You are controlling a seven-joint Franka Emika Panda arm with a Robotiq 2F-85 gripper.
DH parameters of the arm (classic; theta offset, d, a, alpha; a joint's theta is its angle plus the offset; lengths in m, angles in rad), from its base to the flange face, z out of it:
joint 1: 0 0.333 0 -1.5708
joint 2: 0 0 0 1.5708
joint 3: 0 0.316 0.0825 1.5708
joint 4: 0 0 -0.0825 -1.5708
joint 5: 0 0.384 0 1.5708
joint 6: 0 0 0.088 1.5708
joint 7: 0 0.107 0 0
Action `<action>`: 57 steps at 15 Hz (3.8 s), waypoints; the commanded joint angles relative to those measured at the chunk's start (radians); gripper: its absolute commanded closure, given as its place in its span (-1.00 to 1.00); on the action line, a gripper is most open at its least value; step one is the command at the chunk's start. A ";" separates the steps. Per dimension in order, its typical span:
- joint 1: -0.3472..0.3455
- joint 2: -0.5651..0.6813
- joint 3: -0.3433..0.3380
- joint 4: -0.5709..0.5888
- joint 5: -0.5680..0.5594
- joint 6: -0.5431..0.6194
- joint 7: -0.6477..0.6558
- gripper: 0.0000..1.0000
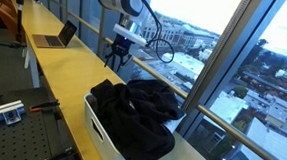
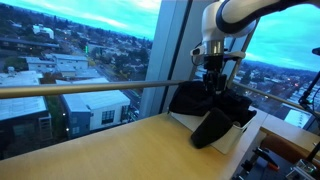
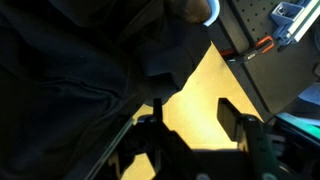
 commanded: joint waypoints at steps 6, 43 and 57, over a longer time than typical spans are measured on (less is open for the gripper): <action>0.040 0.194 -0.002 0.091 -0.061 -0.036 -0.016 -1.00; -0.060 -0.032 -0.050 0.097 -0.088 -0.077 0.094 0.98; -0.151 0.081 -0.145 -0.103 -0.094 0.255 0.249 0.98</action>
